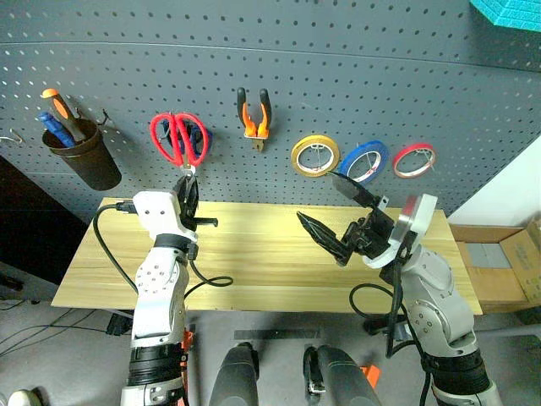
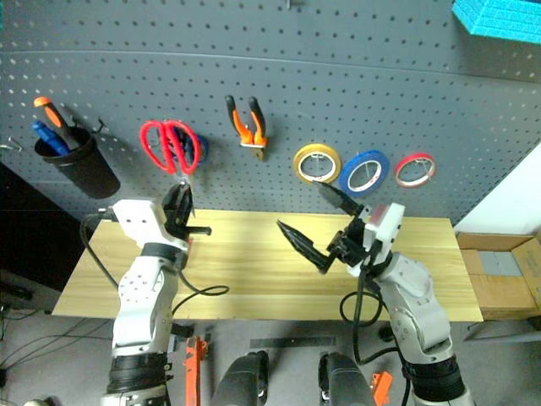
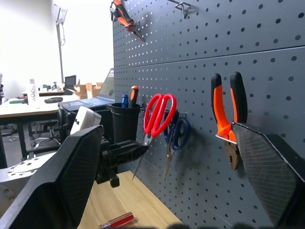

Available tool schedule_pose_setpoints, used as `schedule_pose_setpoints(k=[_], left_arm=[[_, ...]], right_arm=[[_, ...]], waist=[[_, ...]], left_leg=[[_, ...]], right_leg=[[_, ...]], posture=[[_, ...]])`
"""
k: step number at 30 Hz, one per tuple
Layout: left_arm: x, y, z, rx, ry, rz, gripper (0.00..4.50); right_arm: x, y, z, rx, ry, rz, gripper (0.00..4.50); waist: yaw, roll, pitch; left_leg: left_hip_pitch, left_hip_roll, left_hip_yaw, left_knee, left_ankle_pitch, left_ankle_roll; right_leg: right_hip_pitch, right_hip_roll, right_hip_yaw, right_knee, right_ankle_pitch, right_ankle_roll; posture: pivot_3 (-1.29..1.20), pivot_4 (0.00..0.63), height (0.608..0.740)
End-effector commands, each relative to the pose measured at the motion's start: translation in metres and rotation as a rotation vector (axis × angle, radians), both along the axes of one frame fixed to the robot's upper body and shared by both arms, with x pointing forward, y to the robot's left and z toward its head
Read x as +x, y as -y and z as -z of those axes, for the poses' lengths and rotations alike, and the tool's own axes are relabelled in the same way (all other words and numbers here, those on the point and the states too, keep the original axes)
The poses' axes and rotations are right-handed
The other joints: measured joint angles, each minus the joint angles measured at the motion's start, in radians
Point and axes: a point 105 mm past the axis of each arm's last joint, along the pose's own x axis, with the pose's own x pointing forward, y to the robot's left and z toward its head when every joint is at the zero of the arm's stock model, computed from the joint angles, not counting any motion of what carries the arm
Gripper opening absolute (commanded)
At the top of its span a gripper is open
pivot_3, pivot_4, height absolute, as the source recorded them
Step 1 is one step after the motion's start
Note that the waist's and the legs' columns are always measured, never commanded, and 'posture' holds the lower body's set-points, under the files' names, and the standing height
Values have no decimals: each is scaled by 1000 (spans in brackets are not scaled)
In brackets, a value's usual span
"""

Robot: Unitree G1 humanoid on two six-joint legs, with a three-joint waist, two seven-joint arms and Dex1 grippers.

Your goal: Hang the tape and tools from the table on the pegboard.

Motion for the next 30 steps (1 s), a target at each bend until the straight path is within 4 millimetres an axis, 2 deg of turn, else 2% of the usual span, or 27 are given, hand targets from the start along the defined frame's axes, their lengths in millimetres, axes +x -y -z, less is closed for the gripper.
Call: schedule_pose_setpoints(k=[1, 5, 9, 12, 13, 17, 20, 24, 30], left_arm=[[0, 8, -7, 13, 23, 34, 565], [0, 11, -7, -7, 23, 48, 1916], [-3, 10, 3, -25, -11, 49, 3220], [-12, -1, 26, -40, -66, 17, 4251], [-15, -7, 38, -38, -102, -6, 4440], [-24, -28, 74, -24, -250, -103, 4440], [-23, -34, 87, -11, -354, -105, 4440], [-19, -44, 91, 30, -455, -108, 4440], [-15, -69, 96, 67, -550, -154, 4440]], right_arm=[[-8, 2, -10, 1, 56, 7, 4500], [-9, 3, -10, -9, 58, 12, 4500], [-11, 4, -9, -13, 54, 16, 4500], [-14, 4, -6, -22, 41, 14, 4500], [-15, 3, -5, -25, 34, 12, 4500], [-18, -2, -1, -44, 5, -3, 4500], [-18, -14, 8, -104, -33, -18, 4500], [-10, -31, 21, -193, -69, 0, 4500], [1, -59, 24, -240, -73, -6, 4500]], waist=[[0, 1, -4], [-1, 2, -8], [-2, 2, -9], [-5, 2, -10], [-8, 2, -10], [-20, 3, -9], [-20, 4, -6], [-25, 8, 3], [-26, 11, 26]], left_leg=[[0, 0, -1, 0, 0, 0], [1, 0, -3, 1, 0, 0], [3, 0, -3, 1, 1, 0], [3, 0, -3, 2, 1, 0], [4, 0, -3, 2, 1, 0], [4, 1, -3, 2, 1, 0], [5, 1, -4, 2, 1, 1], [9, 1, -6, 2, 2, 2], [9, 2, -6, 0, 2, 3]], right_leg=[[1, 0, -1, 0, 0, 0], [2, 0, -2, 0, 0, 0], [4, 0, -3, 1, 0, 0], [5, 0, -2, 1, 0, 0], [5, 0, -1, 1, 0, 0], [5, -1, -2, 3, -1, -1], [5, -1, -3, 4, -1, -3], [6, -2, -2, 5, 1, -5], [6, -2, -2, 5, 0, -7]], posture=[[66, 160, 740], [54, 161, 740], [39, 168, 740], [6, 181, 740], [-4, 185, 740], [-32, 223, 740], [-29, 249, 740], [-9, 284, 740], [13, 322, 740]])
